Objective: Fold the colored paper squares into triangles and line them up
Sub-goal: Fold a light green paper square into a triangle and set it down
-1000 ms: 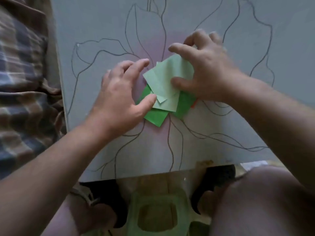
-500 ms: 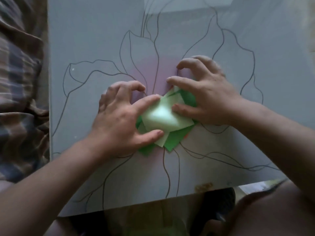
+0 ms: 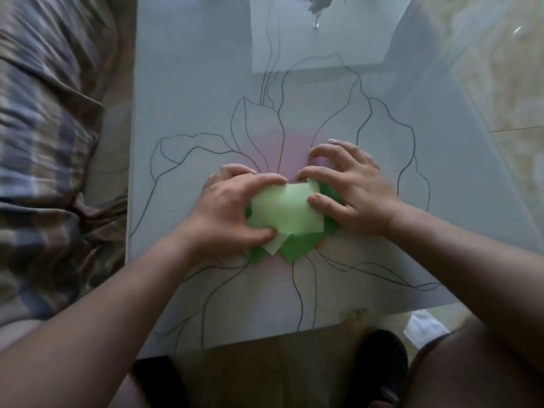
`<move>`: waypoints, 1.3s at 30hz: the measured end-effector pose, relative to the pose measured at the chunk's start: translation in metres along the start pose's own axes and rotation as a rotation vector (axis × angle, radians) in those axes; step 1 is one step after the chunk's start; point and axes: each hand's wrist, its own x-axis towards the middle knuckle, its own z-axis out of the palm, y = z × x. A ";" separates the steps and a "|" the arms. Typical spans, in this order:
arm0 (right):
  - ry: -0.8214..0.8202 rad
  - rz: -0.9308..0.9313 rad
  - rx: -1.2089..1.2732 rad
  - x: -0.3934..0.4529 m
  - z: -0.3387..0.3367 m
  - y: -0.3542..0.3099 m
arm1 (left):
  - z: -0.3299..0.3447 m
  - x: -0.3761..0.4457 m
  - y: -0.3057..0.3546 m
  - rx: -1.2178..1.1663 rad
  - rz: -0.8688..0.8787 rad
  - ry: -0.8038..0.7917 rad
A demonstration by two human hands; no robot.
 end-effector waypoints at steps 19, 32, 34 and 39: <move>0.218 0.486 0.989 -0.032 -0.084 -0.100 | -0.040 -0.047 0.070 -0.929 -0.453 0.200; -0.098 0.476 1.068 -0.027 -0.095 -0.099 | -0.062 -0.036 0.072 -1.115 -0.590 0.130; -0.131 0.428 1.062 -0.019 -0.085 -0.104 | -0.062 -0.026 0.067 -1.180 -0.594 0.143; -0.090 0.466 1.180 -0.002 -0.067 -0.105 | -0.061 -0.014 0.050 -1.126 -0.593 0.138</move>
